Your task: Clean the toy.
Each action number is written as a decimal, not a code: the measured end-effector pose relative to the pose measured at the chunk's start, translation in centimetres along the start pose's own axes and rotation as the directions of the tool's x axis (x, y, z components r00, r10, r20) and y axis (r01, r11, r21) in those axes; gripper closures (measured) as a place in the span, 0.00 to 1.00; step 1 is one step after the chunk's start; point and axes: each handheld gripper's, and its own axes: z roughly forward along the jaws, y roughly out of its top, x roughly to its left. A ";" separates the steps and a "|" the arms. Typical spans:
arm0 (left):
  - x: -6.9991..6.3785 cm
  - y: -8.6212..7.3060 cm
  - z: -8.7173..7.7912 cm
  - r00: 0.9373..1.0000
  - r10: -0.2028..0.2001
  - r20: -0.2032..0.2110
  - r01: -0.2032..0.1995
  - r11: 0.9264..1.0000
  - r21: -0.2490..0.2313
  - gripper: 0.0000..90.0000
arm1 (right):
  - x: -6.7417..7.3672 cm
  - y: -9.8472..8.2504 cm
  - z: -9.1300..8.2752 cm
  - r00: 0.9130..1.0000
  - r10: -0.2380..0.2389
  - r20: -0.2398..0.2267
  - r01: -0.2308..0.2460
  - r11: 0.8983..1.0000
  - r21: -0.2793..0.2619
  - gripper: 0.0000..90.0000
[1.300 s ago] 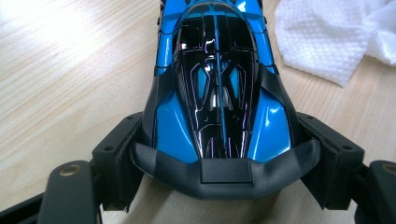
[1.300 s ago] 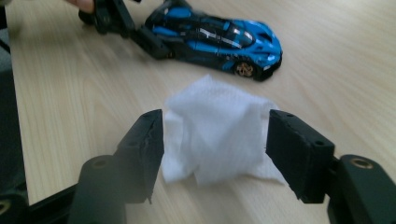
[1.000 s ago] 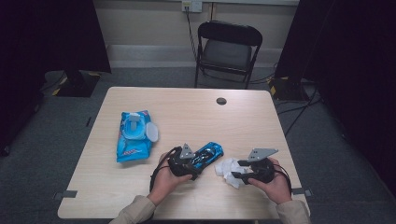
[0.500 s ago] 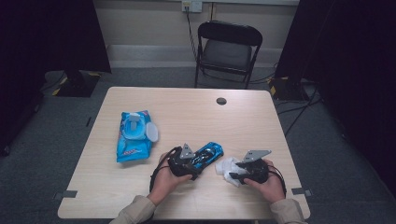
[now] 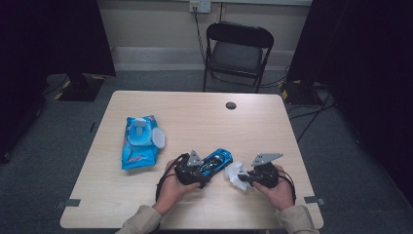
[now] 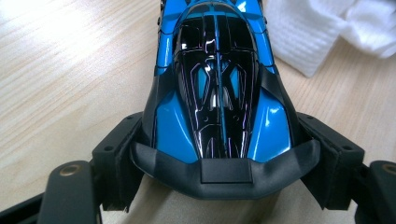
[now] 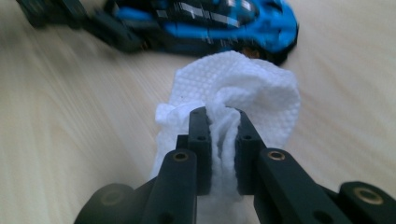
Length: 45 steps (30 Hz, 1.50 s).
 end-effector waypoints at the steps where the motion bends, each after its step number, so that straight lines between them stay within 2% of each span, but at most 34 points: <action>1: 0.0 0.0 0.0 1.000 -0.001 0.000 0.001 1.000 0.000 0.27 | 0.1 0.5 -0.2 1.000 0.001 -0.014 -0.002 1.000 -0.021 0.91; 6: 0.0 0.0 0.0 1.000 -0.001 0.000 0.001 1.000 0.000 0.27 | 0.5 3.4 -1.0 0.999 -0.027 -0.022 0.026 0.997 -0.073 0.91; 9: 0.0 0.0 0.0 1.000 -0.002 0.000 0.002 1.000 0.000 0.27 | 0.7 4.8 -0.7 0.998 -0.023 -0.058 0.017 0.994 -0.105 0.91; 12: 0.0 0.0 0.0 1.000 0.000 0.000 0.000 1.000 -0.001 0.27 | 1.6 6.1 0.7 0.995 -0.056 -0.083 0.048 0.994 -0.094 0.91; 17: 0.0 0.0 0.0 1.000 0.004 0.000 -0.004 1.000 0.001 0.27 | 3.6 7.6 4.3 0.987 -0.108 -0.121 0.102 0.993 -0.053 0.91; 19: 0.0 0.0 0.0 1.000 0.002 0.000 -0.002 1.000 0.001 0.27 | 4.1 7.8 5.6 0.981 -0.121 -0.149 0.117 0.993 -0.033 0.91; 24: 0.0 0.0 0.0 1.000 0.003 -0.001 -0.003 1.000 -0.001 0.27 | 4.8 7.6 7.5 0.979 -0.146 -0.145 0.148 0.989 0.002 0.91; 27: 0.0 0.0 0.0 1.000 -0.001 0.000 0.001 1.000 -0.003 0.27 | 4.7 7.2 7.6 0.979 -0.133 -0.155 0.131 0.991 -0.022 0.91; 29: 0.0 0.0 0.0 1.000 -0.001 0.001 0.001 1.000 -0.004 0.27 | 4.4 7.0 7.7 0.980 -0.100 -0.170 0.097 0.995 -0.028 0.91; 30: 0.0 0.0 0.0 1.000 -0.001 0.001 0.001 1.000 -0.004 0.27 | 4.3 7.0 7.7 0.980 -0.099 -0.173 0.096 0.995 -0.028 0.91; 32: 0.0 0.0 0.0 1.000 -0.002 0.001 0.002 1.000 -0.002 0.27 | 4.4 7.1 7.6 0.981 -0.111 -0.159 0.109 0.994 -0.023 0.91; 34: 0.0 0.0 0.0 1.000 0.000 0.001 0.000 1.000 -0.003 0.27 | 4.4 7.2 7.6 0.983 -0.148 -0.106 0.150 0.989 0.012 0.91; 36: 0.0 0.0 0.0 1.000 0.001 0.001 -0.001 1.000 -0.002 0.27 | 4.2 7.1 7.5 0.985 -0.129 -0.114 0.131 0.991 0.007 0.91; 43: 0.0 0.0 0.0 1.000 0.001 0.002 -0.001 1.000 -0.002 0.27 | 4.2 7.2 7.2 0.985 -0.152 -0.081 0.155 0.988 0.024 0.91; 45: 0.0 0.0 0.0 1.000 0.004 0.002 -0.004 1.000 0.001 0.27 | 3.8 7.1 7.1 0.988 -0.135 -0.078 0.138 0.990 0.026 0.91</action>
